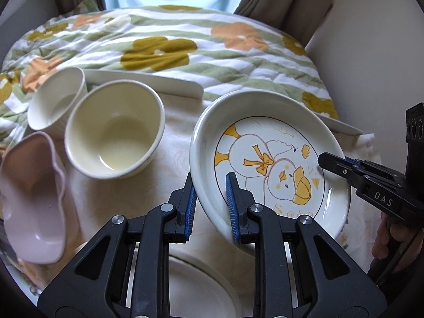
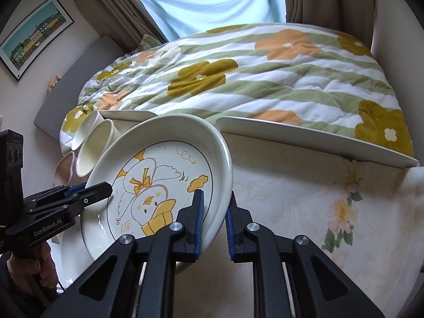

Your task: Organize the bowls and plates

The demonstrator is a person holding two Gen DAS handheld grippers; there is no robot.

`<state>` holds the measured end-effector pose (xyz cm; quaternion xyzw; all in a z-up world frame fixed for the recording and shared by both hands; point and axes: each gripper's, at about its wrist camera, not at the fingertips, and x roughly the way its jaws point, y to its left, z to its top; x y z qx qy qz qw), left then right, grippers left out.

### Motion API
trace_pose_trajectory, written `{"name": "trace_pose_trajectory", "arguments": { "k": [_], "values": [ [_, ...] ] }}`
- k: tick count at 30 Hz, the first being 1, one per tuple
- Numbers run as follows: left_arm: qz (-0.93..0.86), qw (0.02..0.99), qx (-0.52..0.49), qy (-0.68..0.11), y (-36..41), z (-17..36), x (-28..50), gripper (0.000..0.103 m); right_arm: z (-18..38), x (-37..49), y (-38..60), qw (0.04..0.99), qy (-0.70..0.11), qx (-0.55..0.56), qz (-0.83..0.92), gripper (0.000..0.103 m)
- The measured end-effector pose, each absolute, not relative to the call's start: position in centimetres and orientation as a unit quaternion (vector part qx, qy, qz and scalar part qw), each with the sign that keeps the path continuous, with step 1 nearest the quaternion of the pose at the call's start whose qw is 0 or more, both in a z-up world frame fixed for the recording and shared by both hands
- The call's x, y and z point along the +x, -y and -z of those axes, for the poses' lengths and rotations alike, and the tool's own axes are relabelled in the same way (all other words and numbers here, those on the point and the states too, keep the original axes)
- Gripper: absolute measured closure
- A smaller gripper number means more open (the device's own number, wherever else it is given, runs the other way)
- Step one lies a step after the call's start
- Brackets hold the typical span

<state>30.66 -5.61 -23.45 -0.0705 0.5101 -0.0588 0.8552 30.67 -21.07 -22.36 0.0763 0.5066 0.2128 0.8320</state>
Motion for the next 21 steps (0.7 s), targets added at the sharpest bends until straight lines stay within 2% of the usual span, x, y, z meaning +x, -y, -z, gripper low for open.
{"name": "trace_pose_trajectory", "arguments": {
  "k": [11, 21],
  "values": [
    [0.06, 0.883, -0.047, -0.462, 4.1, 17.2, 21.7, 0.084, 15.6, 22.6, 19.7, 0.858, -0.455, 0.061, -0.23, 0.089],
    [0.055, 0.868, -0.041, -0.492, -0.2, 19.3, 16.2, 0.084, 17.2, 16.4, 15.8, 0.845, -0.476, 0.06, -0.236, 0.089]
  ]
}}
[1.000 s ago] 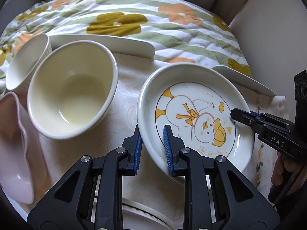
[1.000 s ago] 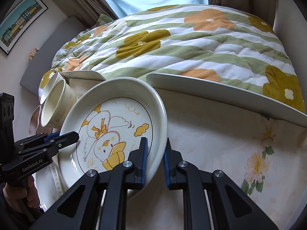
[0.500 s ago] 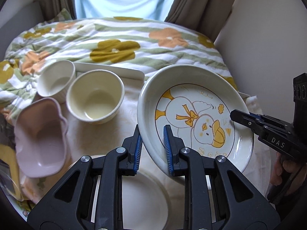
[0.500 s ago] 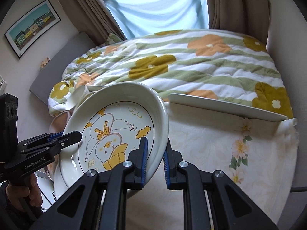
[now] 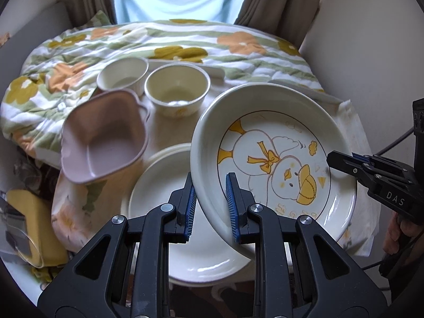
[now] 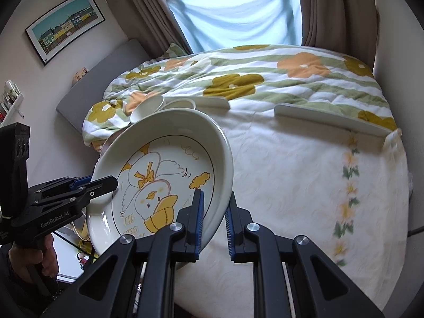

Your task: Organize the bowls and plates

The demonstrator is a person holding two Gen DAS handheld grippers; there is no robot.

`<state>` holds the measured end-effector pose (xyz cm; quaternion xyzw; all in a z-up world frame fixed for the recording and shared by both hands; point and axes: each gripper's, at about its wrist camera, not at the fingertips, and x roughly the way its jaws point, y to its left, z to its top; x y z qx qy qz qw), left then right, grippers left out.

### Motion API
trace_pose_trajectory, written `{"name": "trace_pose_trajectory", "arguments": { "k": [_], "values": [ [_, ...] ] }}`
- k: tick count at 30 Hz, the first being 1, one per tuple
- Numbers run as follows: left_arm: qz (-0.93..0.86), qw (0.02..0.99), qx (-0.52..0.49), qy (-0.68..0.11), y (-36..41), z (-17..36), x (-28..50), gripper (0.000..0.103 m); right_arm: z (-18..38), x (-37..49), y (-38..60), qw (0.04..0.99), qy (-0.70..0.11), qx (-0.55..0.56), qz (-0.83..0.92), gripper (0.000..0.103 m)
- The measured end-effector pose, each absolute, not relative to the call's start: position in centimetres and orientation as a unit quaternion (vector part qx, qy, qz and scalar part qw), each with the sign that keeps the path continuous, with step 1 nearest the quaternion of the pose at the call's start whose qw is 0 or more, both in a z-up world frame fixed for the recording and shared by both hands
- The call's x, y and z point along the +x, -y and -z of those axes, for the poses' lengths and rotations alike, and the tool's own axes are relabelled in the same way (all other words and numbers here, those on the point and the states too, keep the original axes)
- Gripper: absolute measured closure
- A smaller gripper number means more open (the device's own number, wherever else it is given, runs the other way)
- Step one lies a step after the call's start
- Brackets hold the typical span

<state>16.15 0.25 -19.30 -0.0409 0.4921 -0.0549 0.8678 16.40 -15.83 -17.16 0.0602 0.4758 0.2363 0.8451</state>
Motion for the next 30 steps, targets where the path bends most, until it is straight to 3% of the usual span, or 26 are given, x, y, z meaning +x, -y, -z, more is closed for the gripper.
{"name": "trace_pose_trajectory", "arguments": {
  "k": [13, 30],
  "values": [
    [0.109, 0.832, -0.011, -0.544, -5.3, 25.9, 16.6, 0.084, 22.1, 13.7, 11.1, 0.835, -0.517, 0.071, -0.175, 0.089],
    [0.12, 0.83, 0.084, -0.539, -4.8, 27.8, 16.9, 0.083, 22.8, 12.9, 8.6, 0.839, -0.525, 0.057, -0.133, 0.089]
  ]
}}
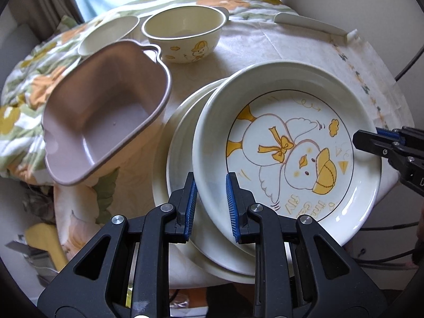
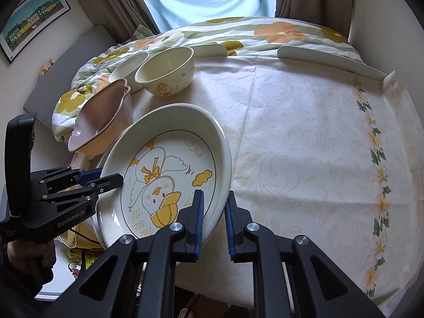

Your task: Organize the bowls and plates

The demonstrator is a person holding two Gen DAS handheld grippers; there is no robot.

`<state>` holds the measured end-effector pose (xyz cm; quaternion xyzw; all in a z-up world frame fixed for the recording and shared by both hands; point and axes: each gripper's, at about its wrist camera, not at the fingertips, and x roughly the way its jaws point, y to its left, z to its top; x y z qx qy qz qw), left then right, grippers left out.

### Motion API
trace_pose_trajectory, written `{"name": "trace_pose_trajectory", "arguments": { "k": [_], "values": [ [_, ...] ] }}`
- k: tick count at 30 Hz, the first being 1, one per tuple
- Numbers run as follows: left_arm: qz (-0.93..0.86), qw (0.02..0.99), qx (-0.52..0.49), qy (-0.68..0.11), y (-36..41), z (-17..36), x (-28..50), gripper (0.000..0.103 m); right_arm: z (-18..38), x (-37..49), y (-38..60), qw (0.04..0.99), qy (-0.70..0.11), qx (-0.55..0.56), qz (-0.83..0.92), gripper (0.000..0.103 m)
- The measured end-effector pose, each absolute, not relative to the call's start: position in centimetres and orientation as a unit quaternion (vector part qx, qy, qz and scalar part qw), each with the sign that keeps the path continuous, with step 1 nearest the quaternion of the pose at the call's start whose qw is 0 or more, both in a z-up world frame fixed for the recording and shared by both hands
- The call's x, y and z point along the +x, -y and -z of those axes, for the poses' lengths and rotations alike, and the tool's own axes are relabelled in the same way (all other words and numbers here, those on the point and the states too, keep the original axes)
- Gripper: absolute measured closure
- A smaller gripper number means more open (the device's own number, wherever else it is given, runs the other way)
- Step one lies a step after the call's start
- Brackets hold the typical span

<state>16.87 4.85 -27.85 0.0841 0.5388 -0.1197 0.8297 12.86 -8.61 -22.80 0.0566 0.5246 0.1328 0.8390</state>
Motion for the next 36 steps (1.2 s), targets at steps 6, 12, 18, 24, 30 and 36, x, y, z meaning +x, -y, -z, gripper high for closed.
{"name": "trace_pose_trajectory", "arguments": {
  "k": [6, 12, 18, 24, 30, 36],
  "values": [
    [0.093, 0.837, 0.164, -0.513, -3.5, 27.6, 16.1, 0.083, 23.0, 12.7, 8.1, 0.838, -0.528, 0.045, -0.135, 0.089],
    [0.081, 0.838, 0.182, -0.508, -3.5, 27.5, 15.9, 0.083, 23.2, 12.8, 7.4, 0.839, -0.527, 0.03, -0.134, 0.089],
    [0.068, 0.839, 0.209, -0.498, -2.9, 27.5, 15.5, 0.084, 23.2, 13.0, 6.9, 0.839, -0.528, 0.01, -0.133, 0.089],
    [0.065, 0.838, 0.209, -0.5, -2.9, 27.3, 15.3, 0.084, 23.4, 13.1, 6.7, 0.838, -0.529, 0.009, -0.135, 0.089],
    [0.056, 0.837, 0.215, -0.5, -2.8, 27.3, 15.0, 0.084, 23.8, 13.2, 6.4, 0.833, -0.535, 0.004, -0.139, 0.089],
    [0.051, 0.837, 0.214, -0.5, -2.7, 27.3, 14.8, 0.084, 23.8, 13.1, 6.2, 0.833, -0.535, 0.0, -0.141, 0.089]
  ]
}}
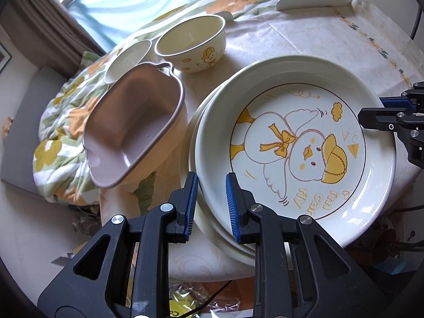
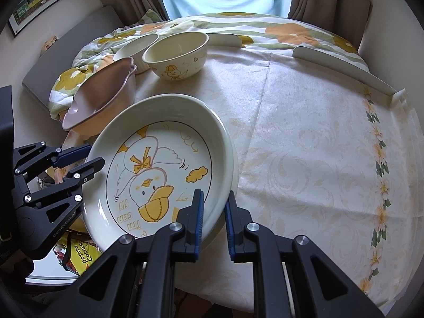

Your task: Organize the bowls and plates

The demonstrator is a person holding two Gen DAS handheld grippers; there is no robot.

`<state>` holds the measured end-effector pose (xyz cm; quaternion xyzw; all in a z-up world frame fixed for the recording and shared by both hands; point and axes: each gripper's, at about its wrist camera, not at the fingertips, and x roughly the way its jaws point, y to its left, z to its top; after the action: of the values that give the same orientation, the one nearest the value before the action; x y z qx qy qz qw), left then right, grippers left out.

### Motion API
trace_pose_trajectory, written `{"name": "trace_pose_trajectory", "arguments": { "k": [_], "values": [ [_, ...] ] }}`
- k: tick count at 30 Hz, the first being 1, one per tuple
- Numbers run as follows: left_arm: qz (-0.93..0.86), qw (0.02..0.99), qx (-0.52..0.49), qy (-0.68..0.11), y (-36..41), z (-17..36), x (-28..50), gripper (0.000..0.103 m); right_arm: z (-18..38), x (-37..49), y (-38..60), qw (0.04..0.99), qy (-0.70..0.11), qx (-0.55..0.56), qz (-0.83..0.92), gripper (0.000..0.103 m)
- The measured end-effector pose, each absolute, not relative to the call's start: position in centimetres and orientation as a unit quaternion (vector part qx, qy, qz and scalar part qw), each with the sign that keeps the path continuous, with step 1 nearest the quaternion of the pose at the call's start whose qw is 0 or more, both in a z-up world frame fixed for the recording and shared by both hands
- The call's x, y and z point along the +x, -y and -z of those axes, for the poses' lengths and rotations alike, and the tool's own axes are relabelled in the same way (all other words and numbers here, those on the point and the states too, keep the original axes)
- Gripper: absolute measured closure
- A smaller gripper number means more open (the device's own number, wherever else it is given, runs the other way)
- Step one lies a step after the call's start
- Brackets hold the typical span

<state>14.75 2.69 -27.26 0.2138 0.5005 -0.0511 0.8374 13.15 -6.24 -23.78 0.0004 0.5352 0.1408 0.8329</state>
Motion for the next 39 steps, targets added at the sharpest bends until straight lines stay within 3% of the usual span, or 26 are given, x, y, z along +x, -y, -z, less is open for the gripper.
{"name": "trace_pose_trajectory", "arguments": {
  "k": [23, 33, 34, 35, 36, 37, 39],
  "values": [
    [0.022, 0.839, 0.195, -0.507, -2.6, 26.6, 14.5, 0.084, 23.5, 12.9, 6.7, 0.832, -0.531, -0.013, -0.16, 0.089],
    [-0.074, 0.894, 0.098, -0.43, -5.8, 17.5, 14.3, 0.081, 16.7, 14.6, 8.2, 0.85, -0.468, 0.013, -0.24, 0.088],
    [-0.087, 0.899, 0.079, -0.422, -6.6, 16.5, 14.3, 0.078, 15.9, 14.9, 8.1, 0.852, -0.459, 0.014, -0.25, 0.074],
    [-0.097, 0.902, 0.06, -0.417, -7.4, 15.8, 14.4, 0.073, 15.1, 15.3, 8.1, 0.854, -0.45, 0.015, -0.26, 0.043],
    [-0.11, 0.903, 0.04, -0.414, -8.3, 15.2, 14.5, 0.045, 14.4, 15.8, 7.9, 0.857, -0.438, 0.017, -0.271, 0.027],
    [-0.122, 0.904, 0.023, -0.41, -9.2, 14.8, 14.6, 0.004, 13.7, 16.4, 7.7, 0.858, -0.428, 0.02, -0.283, 0.011],
    [-0.149, 0.912, -0.001, -0.382, -10.8, 13.9, 14.3, 0.0, 12.9, 17.7, 6.9, 0.853, -0.422, 0.023, -0.307, 0.011]
  ]
}}
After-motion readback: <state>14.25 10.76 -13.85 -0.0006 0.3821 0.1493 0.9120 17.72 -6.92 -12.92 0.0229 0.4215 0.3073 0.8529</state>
